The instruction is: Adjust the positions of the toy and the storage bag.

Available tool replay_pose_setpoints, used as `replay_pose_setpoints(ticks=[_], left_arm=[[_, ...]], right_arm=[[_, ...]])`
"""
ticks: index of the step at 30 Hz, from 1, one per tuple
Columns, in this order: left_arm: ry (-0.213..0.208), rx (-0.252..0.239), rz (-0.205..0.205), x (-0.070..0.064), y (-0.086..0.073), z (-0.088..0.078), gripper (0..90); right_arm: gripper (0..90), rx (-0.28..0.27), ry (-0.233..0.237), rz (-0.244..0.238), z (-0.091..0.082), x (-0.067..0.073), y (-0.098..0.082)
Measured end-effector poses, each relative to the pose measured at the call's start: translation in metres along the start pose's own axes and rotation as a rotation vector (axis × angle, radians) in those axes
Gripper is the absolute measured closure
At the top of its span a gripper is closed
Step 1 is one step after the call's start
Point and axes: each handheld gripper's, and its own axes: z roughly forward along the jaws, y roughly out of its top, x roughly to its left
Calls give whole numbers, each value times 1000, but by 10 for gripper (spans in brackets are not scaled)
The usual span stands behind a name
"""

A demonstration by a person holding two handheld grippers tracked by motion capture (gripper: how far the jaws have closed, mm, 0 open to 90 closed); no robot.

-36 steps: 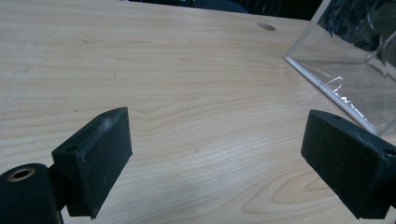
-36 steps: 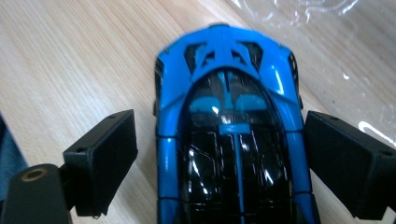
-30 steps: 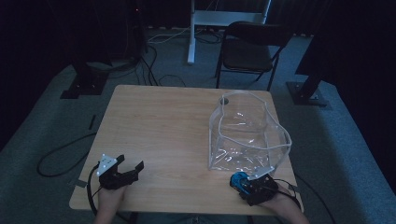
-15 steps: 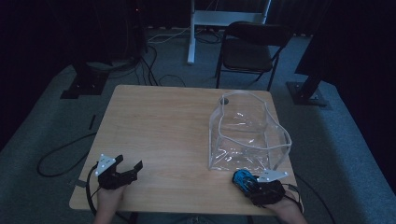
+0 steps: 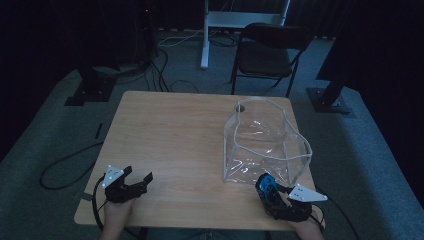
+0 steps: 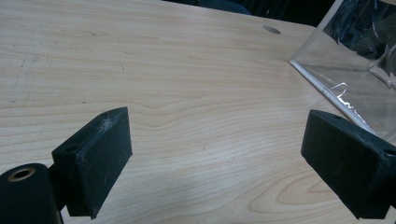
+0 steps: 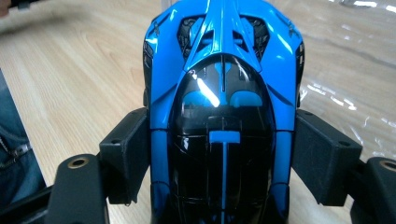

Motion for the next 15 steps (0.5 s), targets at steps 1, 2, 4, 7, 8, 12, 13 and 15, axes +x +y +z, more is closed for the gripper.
replay_pose_setpoints(ticks=[1,2,4,7,8,12,13,15], left_arm=[[0,-2,-3,0,0,0,92],[1,-2,-4,1,0,0,92],[0,-3,-7,1,0,0,92],[-1,-1,-9,2,0,0,92],[0,-1,-9,2,0,0,92],[4,-3,-7,1,0,0,92],[3,-3,-8,1,0,-1,92],[5,-6,-8,1,0,-1,92]], right_arm=[[263,-22,1,-6,0,1,0],[264,-33,2,0,-1,1,0],[263,-67,12,4,-2,3,0],[263,-116,22,4,-5,5,3],[264,-130,28,8,-6,6,4],[263,-184,27,4,-11,9,7],[263,-196,20,2,-12,10,8],[263,-221,23,11,-14,11,10]])
